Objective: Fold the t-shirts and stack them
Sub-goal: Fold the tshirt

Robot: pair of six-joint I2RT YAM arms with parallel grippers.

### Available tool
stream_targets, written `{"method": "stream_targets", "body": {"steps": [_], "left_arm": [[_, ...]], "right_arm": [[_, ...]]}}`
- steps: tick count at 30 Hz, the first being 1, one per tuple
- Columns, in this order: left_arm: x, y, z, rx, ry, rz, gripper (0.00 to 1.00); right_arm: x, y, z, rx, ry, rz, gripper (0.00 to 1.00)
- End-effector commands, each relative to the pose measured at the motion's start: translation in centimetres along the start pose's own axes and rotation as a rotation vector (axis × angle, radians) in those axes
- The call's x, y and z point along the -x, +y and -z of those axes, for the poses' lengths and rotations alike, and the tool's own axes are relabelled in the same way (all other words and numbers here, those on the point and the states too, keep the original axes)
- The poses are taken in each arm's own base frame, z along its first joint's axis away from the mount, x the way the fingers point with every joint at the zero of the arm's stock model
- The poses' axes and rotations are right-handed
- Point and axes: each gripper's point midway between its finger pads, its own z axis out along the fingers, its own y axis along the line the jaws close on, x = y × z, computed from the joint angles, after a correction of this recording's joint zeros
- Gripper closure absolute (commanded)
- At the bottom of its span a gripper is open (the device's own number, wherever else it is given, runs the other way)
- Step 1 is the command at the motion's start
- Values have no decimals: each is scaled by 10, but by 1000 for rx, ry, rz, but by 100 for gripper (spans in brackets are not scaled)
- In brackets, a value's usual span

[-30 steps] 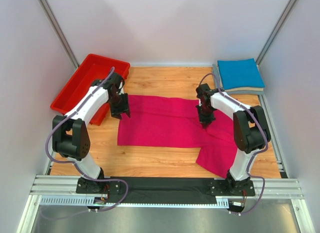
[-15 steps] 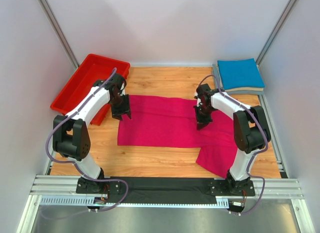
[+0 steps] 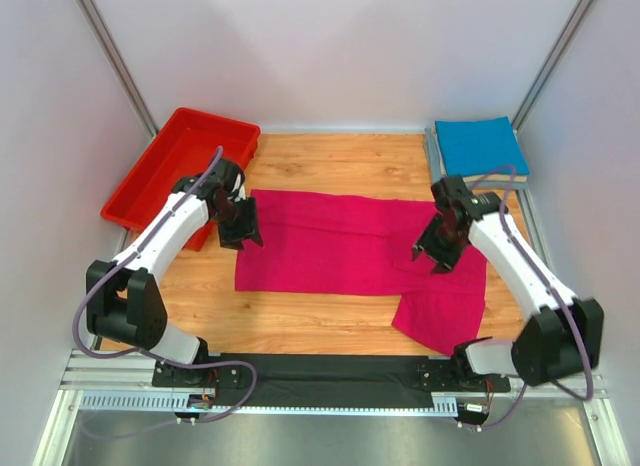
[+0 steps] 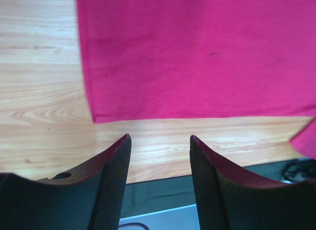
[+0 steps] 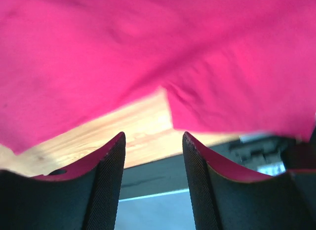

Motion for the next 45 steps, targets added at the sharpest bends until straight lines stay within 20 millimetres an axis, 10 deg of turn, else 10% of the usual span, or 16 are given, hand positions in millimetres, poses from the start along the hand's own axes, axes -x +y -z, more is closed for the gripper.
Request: {"method": "stream_targets", "body": {"steps": [1,8,11,15,21,30,45], "left_arm": [[4,-28,6,-152,-26,-23,42],[-18,-32,-7,-214,44,7,42],[-22,-27,-13,-199,61,12,41],[-18,-24,-24,-170,75,17,43],[40,-53,-33,-225,4,-12,43],[135,-60,-89,-83,-39,-48,42],[170,-33,-155,81,-11,66,41]], "right_arm": [[-57,-74,2,-288,53,-420,48],[-97,-134,-22,-332,12,-639,49],[-79,-136,-33,-304,-41,-600,48],[-12,-107,-30,-168,-188,-452,49],[87,-63,-7,-80,-317,-278,50],[182,-66,-67,-98,-286,-154,52],[257,-76,-129,-68,-264,-109,51]]}}
